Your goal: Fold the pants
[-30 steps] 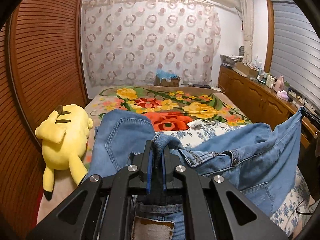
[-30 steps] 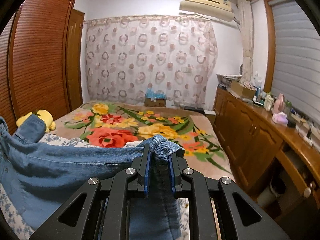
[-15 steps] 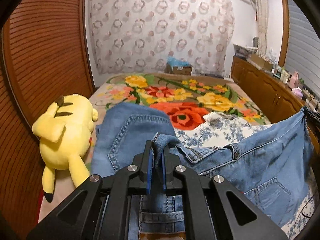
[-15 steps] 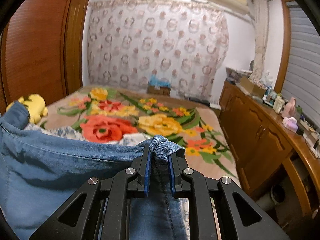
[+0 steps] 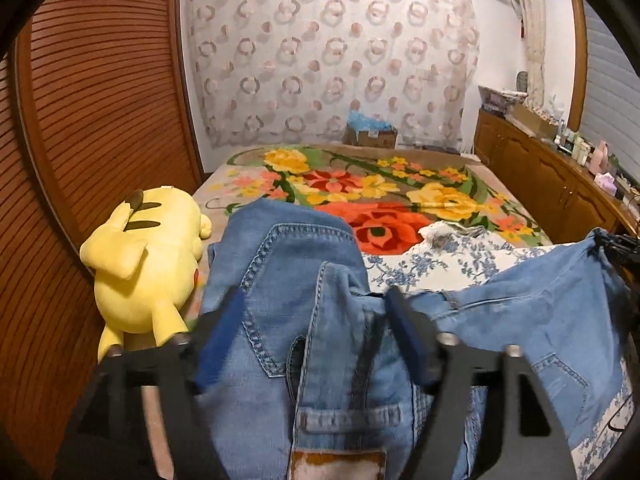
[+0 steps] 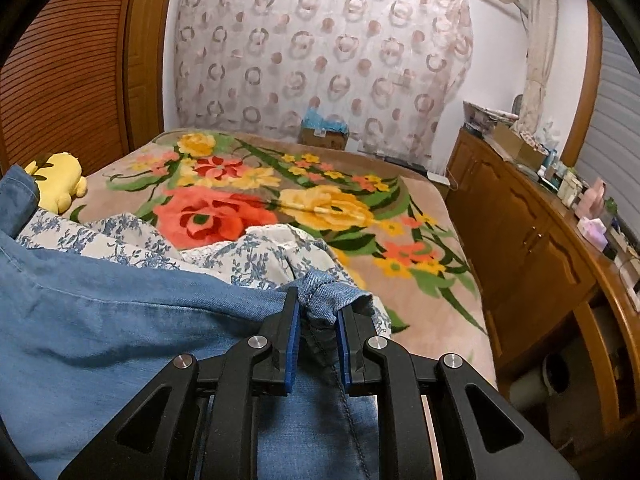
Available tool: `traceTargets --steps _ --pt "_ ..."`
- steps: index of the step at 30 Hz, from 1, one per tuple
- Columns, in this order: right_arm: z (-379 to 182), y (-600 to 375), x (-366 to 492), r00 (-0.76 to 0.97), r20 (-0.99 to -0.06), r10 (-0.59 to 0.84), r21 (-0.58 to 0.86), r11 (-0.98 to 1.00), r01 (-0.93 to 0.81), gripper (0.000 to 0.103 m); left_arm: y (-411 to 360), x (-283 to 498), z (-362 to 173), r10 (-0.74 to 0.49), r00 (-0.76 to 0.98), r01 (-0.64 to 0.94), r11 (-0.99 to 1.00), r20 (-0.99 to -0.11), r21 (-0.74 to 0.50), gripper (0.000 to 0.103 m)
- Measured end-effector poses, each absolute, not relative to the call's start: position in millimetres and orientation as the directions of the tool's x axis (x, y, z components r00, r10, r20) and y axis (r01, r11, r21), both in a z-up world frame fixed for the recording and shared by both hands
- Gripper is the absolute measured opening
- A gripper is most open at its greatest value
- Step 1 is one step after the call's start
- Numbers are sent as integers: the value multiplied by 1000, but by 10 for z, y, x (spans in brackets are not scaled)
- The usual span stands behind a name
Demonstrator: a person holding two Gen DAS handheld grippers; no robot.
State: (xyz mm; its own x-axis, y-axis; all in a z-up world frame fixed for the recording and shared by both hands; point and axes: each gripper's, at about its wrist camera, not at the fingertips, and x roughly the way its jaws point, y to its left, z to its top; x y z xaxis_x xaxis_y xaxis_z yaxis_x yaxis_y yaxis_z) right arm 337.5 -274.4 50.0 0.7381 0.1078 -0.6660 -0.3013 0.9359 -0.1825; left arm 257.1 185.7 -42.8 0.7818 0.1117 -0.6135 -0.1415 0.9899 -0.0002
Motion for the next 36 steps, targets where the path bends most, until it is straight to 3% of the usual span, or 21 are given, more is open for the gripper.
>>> traceTargets --steps 4,11,22,36 --pt "515 -2723 3440 734 -671 111 -167 941 -295 16 1785 2492 -365 102 787 -124 992 -609 5 79" --pt "547 -2796 3351 738 -665 112 -129 957 -261 51 1503 2416 -429 -5 786 -27 999 -618 -42 89" --pt "592 -3171 2719 713 -688 135 -53 970 -236 52 981 2340 -700 -123 734 95 992 -668 -78 90" --pt "261 -3578 2307 618 -775 131 51 988 -145 52 716 2134 -828 -153 704 140 987 -694 -76 90"
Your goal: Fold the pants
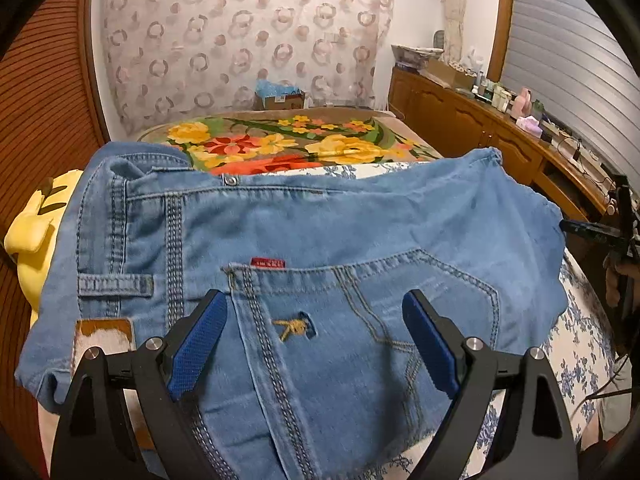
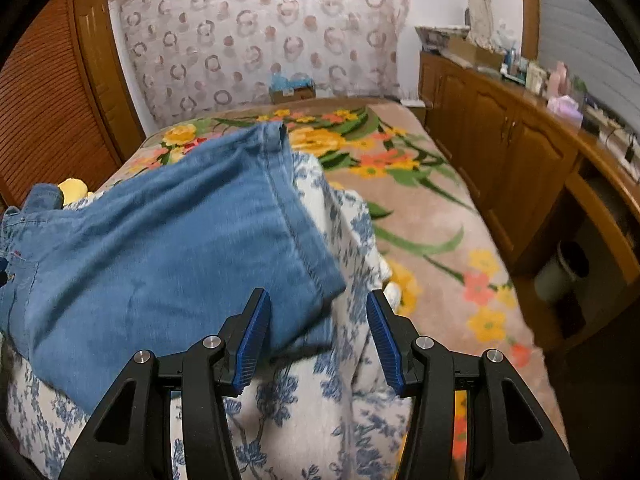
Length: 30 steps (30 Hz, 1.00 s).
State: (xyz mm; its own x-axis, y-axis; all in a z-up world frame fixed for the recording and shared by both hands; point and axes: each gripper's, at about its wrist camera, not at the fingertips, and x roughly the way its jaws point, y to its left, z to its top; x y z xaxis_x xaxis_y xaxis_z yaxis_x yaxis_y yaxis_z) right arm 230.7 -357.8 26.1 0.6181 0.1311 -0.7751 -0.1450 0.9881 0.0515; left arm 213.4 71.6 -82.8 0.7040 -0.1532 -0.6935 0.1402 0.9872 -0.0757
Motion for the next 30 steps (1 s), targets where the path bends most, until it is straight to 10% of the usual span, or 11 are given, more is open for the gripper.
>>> traceTargets --steps 30 --pt "403 -3446 2117 672 -733 105 -28 982 -184 15 1595 1579 -776 45 737 -54 999 -675 8 90"
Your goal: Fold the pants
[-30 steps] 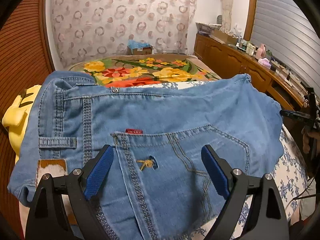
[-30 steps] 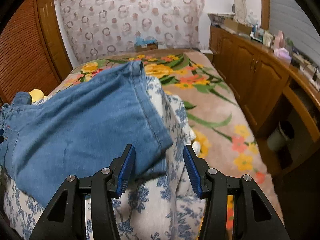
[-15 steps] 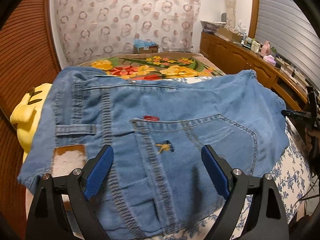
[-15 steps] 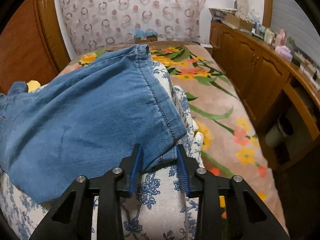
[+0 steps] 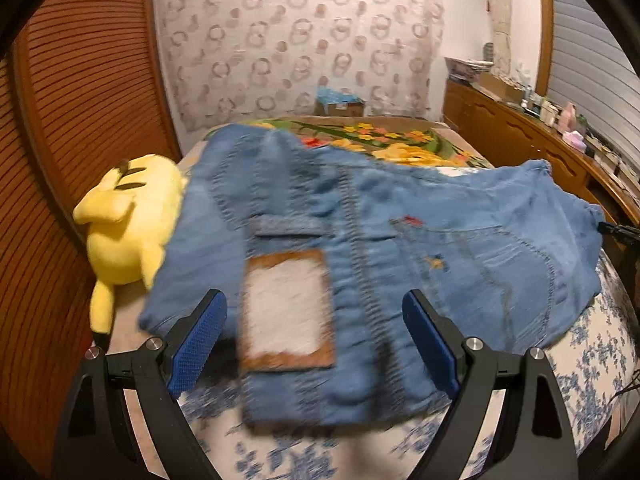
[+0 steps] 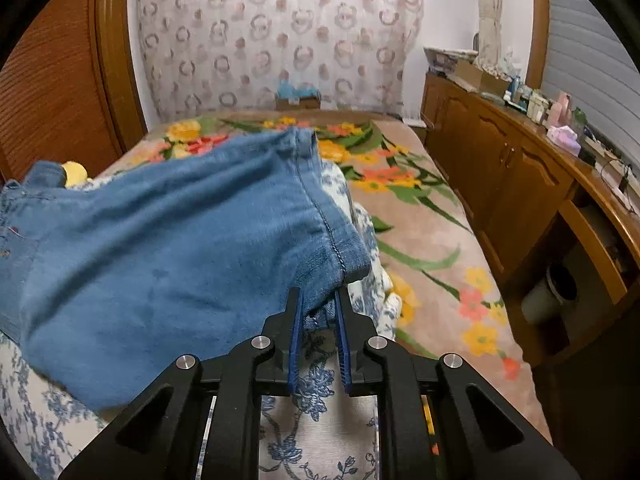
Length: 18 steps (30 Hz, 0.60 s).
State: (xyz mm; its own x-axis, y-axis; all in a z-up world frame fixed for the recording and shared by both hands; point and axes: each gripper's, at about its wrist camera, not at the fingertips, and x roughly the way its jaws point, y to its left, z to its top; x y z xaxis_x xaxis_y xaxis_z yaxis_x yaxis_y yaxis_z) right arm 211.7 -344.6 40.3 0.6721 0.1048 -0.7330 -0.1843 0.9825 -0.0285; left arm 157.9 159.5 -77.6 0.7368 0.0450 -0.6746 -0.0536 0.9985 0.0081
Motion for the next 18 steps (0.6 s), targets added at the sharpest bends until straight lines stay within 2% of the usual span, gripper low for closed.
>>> traceTargets --steps 3,6,7,17,18 --pt "385 -3435 2070 684 -722 107 -34 981 -189 15 1720 1478 -840 65 732 -79 997 -678 10 87" --pt "362 -3410 2025 692 -715 106 -43 980 -194 15 1839 1379 -926 79 722 -110 994 -688 -1 77" --pt "354 -3410 2015 694 -713 104 -45 980 -193 15 1877 1353 -966 75 715 -117 993 -695 -12 70" --pt "365 -3405 1890 713 -695 95 -63 979 -192 15 1848 1337 -1206 -34 688 -69 991 -725 -111 50" --pt "376 -3396 1866 717 -691 95 -65 979 -193 15 1849 1331 -1216 -41 691 -65 991 -722 -119 45"
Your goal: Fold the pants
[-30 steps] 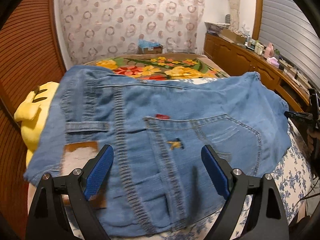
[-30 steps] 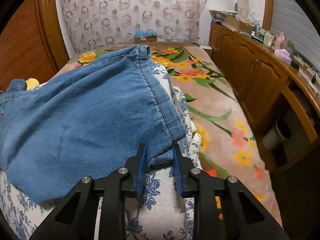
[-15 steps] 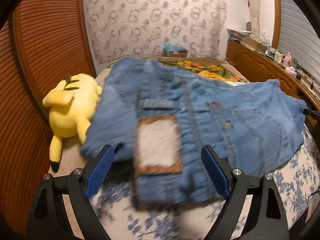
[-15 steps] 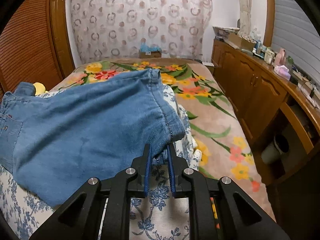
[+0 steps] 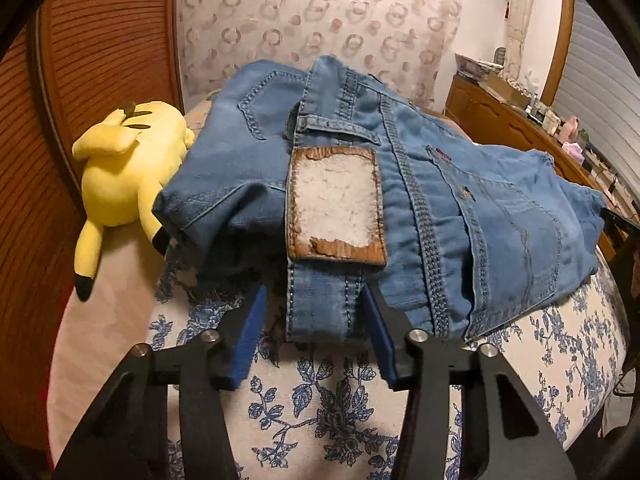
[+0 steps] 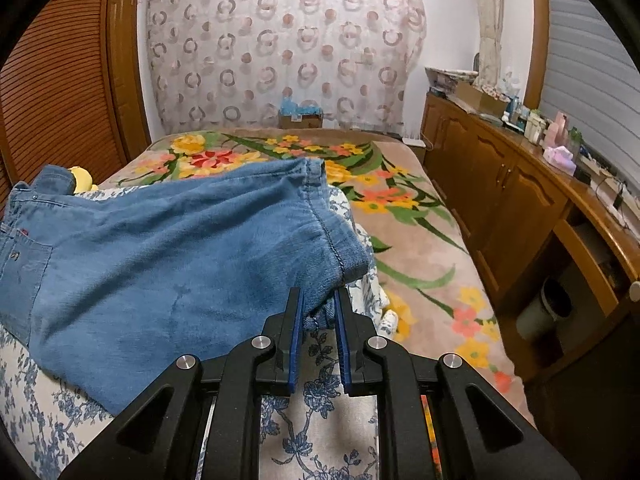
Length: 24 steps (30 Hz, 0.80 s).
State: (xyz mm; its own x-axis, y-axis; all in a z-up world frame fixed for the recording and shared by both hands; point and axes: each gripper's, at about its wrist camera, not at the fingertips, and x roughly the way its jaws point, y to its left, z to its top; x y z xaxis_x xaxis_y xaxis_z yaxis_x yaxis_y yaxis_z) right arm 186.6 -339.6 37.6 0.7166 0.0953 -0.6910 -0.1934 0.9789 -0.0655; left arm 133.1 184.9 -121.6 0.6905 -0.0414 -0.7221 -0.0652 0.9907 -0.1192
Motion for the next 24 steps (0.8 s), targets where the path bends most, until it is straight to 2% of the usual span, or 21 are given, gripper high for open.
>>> traceTargets --steps 1,3,4,8,10,20,24 --pt "411 -3382 1871 719 -689 95 -67 979 -194 15 1844 1337 -1222 -55 692 -56 990 -720 -130 38" --pt "432 -3388 1837 725 -682 98 -68 978 -196 15 1824 1343 -1243 -64 690 -51 989 -721 -136 31" --pt "440 -3394 1817 728 -678 99 -68 978 -196 15 1791 1336 -1238 -61 690 -45 991 -721 -127 20" --pt "477 -3351 1726 749 -658 80 -102 976 -194 14 1690 1292 -1191 -25 680 -36 997 -733 -68 17" --pt "489 -3328 1644 766 -639 67 -130 973 -193 13 1666 1241 -1125 -10 697 -40 998 -717 -52 6" --pt "607 -3412 1209 805 -587 82 -120 975 -187 12 1616 942 -616 14 786 -19 1000 -618 -1 6" --pt "676 -3412 940 822 -562 94 -118 974 -192 12 1713 740 -487 22 812 -40 999 -584 -17 6"
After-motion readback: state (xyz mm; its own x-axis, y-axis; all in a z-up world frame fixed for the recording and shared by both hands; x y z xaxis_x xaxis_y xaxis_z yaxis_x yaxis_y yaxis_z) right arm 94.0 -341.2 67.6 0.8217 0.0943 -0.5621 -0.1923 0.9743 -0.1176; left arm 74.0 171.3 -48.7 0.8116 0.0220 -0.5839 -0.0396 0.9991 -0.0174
